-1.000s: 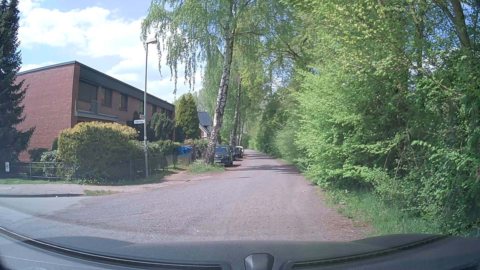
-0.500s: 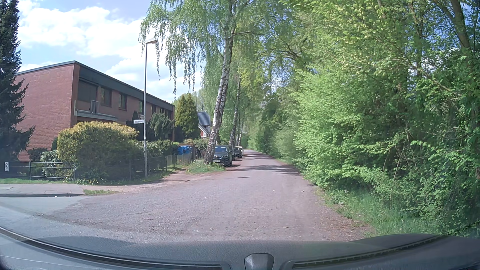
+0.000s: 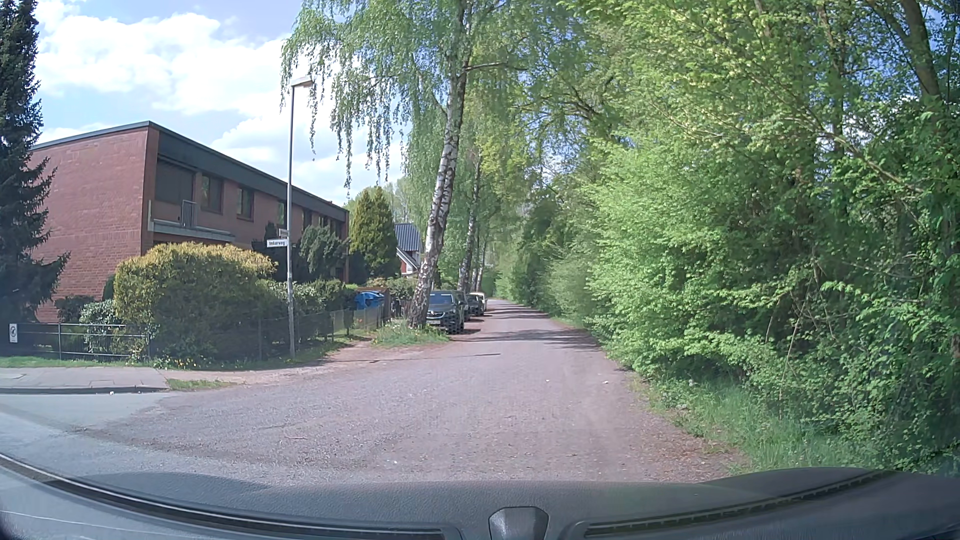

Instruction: Follow the waypoints while adhering to traffic rules and regulations

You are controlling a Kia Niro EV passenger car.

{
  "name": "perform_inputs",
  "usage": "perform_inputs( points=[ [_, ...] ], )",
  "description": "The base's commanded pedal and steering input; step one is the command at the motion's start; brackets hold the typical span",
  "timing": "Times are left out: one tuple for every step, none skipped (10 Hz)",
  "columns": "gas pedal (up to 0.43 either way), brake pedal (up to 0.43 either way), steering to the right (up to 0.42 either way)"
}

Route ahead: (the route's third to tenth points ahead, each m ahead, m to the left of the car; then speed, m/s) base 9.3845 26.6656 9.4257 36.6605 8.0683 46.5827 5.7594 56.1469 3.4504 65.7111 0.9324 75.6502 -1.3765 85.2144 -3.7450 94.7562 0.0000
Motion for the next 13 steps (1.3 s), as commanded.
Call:
perform_inputs(
  points=[
    [0.000,0.220,-0.009],
    [0.000,0.220,0.002],
    [0.000,0.220,0.005],
    [0.000,0.226,0.005],
    [0.000,0.220,0.004],
    [0.000,0.220,-0.007],
    [0.000,0.220,-0.015],
    [0.000,0.220,-0.015],
    [0.000,0.220,-0.015],
    [0.000,0.213,-0.014],
    [0.000,0.195,-0.014],
    [0.000,0.159,-0.014],
    [0.000,0.146,-0.014]
  ],
)
